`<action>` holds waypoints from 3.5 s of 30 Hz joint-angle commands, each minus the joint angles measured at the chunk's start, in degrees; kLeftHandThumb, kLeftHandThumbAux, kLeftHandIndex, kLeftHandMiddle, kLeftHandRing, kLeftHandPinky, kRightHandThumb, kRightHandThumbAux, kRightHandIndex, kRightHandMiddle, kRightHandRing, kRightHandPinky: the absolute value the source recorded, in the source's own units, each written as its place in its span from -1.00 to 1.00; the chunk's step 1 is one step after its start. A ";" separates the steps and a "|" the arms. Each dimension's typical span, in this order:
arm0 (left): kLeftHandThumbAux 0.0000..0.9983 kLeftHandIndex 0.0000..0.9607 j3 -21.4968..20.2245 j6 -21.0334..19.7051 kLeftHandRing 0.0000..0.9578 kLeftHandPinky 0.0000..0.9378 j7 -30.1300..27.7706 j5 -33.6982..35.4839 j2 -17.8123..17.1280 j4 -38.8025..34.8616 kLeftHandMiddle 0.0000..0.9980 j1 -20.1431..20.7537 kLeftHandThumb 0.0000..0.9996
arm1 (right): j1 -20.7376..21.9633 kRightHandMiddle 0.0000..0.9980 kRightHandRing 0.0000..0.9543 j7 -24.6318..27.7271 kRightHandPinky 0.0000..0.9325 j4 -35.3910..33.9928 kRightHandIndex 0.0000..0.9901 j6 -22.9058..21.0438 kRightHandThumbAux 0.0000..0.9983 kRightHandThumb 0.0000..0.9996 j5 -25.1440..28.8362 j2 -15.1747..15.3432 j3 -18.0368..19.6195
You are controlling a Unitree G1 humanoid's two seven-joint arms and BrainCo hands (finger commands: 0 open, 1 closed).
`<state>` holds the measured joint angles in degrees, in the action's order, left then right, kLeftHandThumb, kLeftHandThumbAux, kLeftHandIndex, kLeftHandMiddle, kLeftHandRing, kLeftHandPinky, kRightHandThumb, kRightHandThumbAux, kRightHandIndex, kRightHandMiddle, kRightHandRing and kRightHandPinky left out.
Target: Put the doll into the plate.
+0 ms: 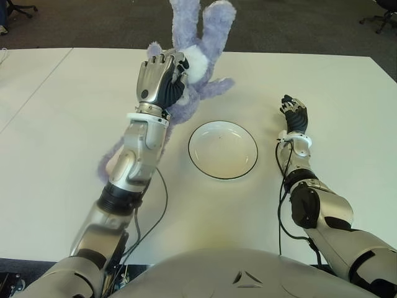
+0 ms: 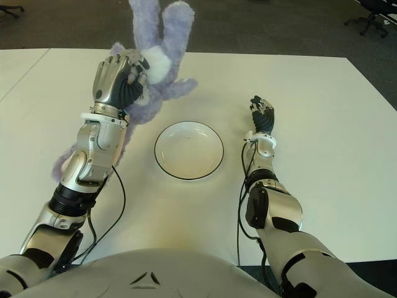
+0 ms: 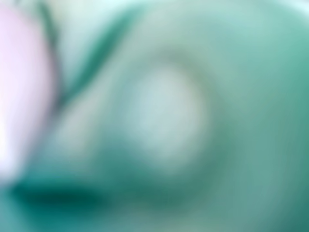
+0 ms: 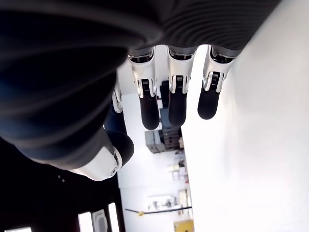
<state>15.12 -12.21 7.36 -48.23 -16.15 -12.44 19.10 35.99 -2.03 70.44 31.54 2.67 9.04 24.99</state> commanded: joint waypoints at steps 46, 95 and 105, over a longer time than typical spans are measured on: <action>0.38 -0.08 7.78 1.92 0.71 0.75 -14.83 3.14 3.00 -5.48 0.63 -5.26 0.50 | -11.69 -0.58 -0.64 -5.44 -0.56 7.70 -0.17 -8.48 0.47 0.39 -2.00 -4.88 -2.72; 0.38 -0.08 8.42 7.41 0.72 0.72 -8.00 9.41 7.87 9.52 0.64 -9.40 0.50 | -12.63 -0.48 -0.55 -5.77 -0.53 7.47 -0.16 -6.23 0.47 0.38 -1.75 -6.32 -3.37; 0.38 -0.08 7.87 8.22 0.76 0.79 -5.80 9.26 8.48 13.17 0.72 -9.30 0.49 | -12.73 -0.52 -0.58 -5.68 -0.54 7.44 -0.16 -5.99 0.47 0.39 -1.61 -6.34 -3.27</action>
<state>23.31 -3.01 1.13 -39.61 -7.69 -3.77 10.39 35.94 -7.88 70.29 31.57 0.50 8.60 21.46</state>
